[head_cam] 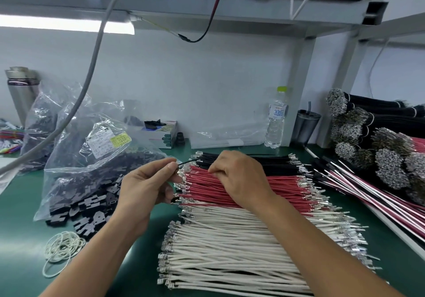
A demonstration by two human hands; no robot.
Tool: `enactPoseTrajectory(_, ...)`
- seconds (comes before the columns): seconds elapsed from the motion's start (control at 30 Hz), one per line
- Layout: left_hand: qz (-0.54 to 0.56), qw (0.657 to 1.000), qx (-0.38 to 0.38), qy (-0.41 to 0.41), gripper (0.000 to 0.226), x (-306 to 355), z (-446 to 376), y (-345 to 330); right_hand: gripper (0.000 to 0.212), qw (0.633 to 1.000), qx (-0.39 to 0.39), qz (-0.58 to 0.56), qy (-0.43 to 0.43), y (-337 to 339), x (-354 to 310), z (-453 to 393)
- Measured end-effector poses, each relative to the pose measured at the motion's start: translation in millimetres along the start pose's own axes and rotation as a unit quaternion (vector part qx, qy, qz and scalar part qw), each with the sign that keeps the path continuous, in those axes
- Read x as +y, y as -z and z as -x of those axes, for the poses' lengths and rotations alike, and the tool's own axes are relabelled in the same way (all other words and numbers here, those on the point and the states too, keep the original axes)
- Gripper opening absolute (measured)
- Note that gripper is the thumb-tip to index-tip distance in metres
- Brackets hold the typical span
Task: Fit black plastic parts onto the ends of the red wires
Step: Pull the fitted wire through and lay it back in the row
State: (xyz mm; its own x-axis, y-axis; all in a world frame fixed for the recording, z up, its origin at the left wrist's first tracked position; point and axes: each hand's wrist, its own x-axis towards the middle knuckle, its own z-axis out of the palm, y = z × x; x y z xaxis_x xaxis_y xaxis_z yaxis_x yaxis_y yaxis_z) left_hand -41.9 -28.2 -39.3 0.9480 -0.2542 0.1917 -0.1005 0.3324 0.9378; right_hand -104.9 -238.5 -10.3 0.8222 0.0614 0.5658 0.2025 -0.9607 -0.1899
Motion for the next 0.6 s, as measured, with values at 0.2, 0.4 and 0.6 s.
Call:
enactPoseTrajectory(0.2,0.039,0.995,-0.090,0.028,0.037,4,4,0,0.012,0.992,0.044,-0.119,-0.015,23,-5,31)
enactPoseTrajectory(0.4,0.047,0.981,-0.175,0.065,0.033,3,10,-4,0.007,0.979,0.091,-0.181,-0.024,19,-19,46)
enactPoseTrajectory(0.6,0.052,0.976,-0.196,0.073,0.033,4,13,-6,0.007,0.969,0.118,-0.214,-0.027,18,-20,51)
